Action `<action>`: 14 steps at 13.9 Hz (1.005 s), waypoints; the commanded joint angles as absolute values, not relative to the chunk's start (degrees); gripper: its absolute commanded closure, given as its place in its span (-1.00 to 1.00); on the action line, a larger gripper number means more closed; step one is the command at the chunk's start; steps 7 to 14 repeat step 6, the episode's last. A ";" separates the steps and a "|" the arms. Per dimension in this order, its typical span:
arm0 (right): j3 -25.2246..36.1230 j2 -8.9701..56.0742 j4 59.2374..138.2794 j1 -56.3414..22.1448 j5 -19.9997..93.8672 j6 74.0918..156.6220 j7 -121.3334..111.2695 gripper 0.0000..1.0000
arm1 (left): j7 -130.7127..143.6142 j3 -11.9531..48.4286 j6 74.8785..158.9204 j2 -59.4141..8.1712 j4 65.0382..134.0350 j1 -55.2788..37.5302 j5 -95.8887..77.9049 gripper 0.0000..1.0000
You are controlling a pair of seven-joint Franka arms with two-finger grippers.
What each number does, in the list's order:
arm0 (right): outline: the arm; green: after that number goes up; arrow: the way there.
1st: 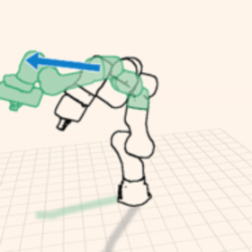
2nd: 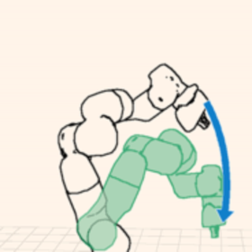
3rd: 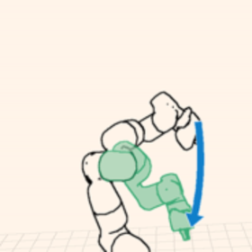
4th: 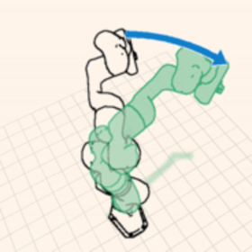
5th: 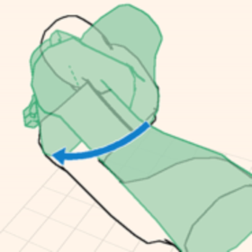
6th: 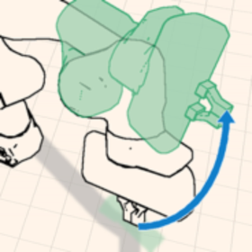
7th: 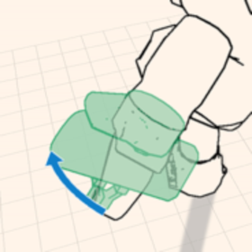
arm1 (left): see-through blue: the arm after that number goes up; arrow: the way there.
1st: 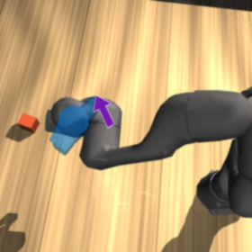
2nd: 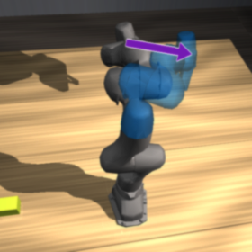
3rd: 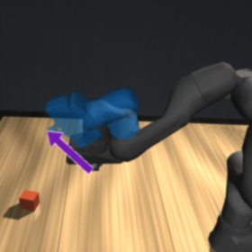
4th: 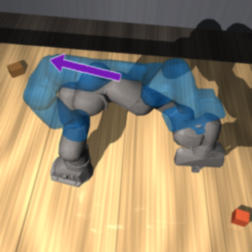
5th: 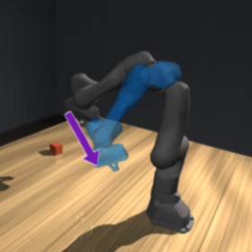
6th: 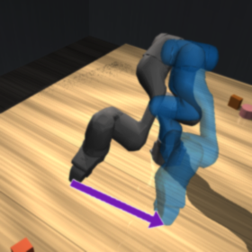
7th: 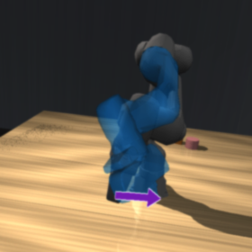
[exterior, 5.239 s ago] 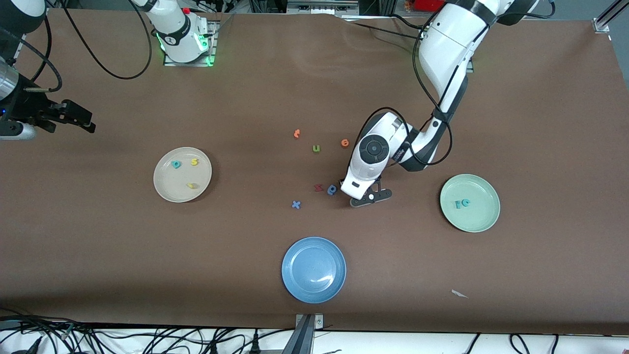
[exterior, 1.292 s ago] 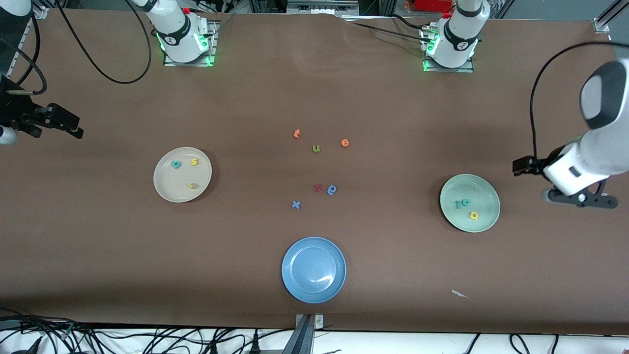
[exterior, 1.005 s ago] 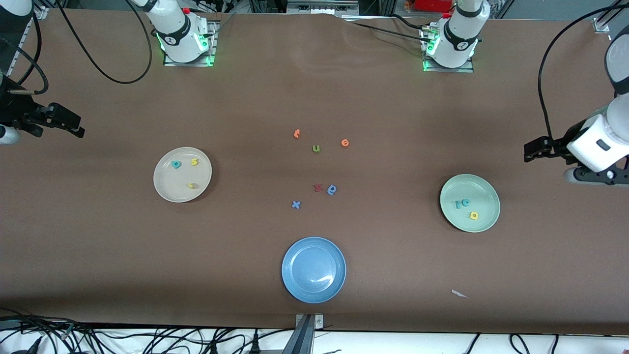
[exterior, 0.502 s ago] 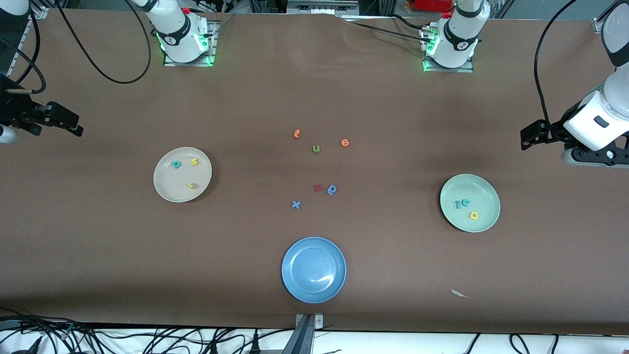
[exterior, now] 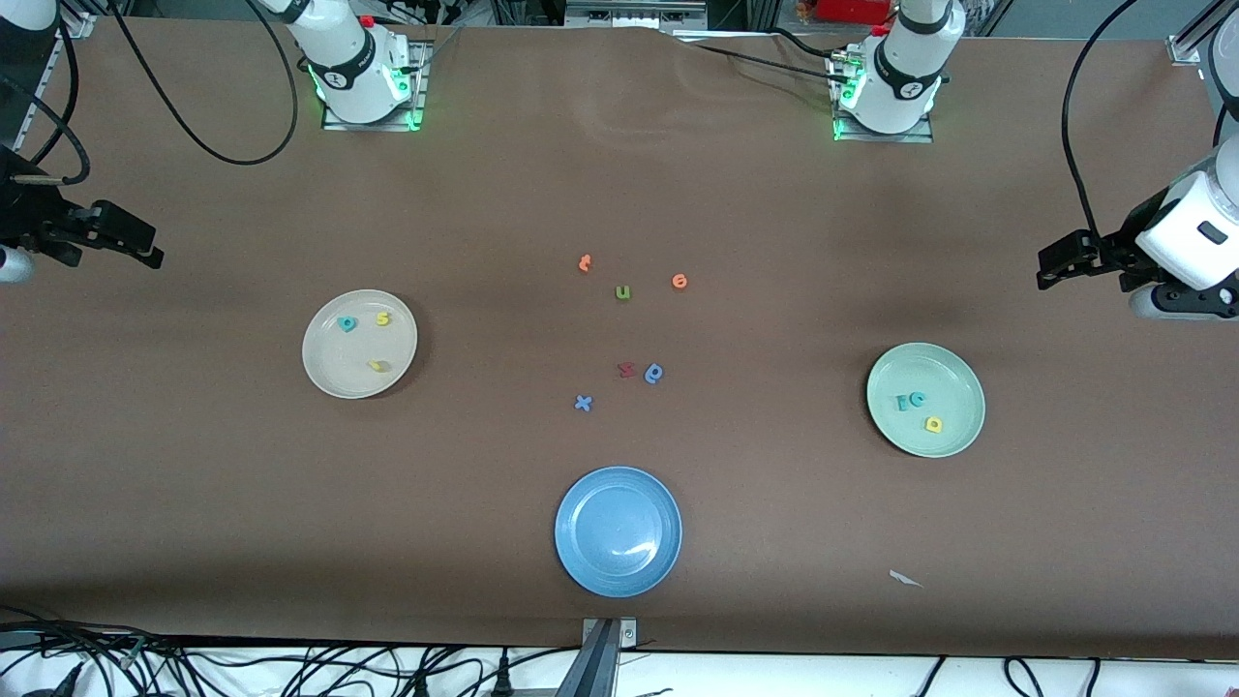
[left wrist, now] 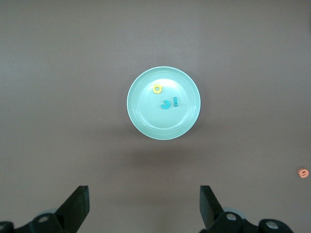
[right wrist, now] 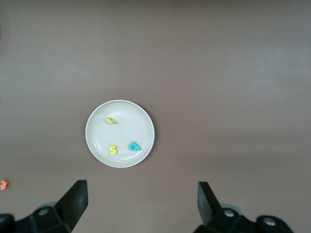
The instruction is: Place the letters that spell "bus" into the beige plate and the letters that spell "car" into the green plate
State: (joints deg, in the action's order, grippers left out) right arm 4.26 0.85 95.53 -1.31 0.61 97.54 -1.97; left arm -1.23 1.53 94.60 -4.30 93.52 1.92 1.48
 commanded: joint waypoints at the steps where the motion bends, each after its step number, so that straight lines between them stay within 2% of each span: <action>1: 4.31 1.05 94.31 -1.23 0.35 96.42 -1.58 -1.00 | -2.11 1.06 94.83 -3.43 94.31 1.85 -0.09 -1.00; 14: 4.31 1.05 94.39 -1.23 0.35 96.42 -1.58 -1.00 | -2.11 1.23 94.83 -4.13 93.95 1.67 -0.09 -1.00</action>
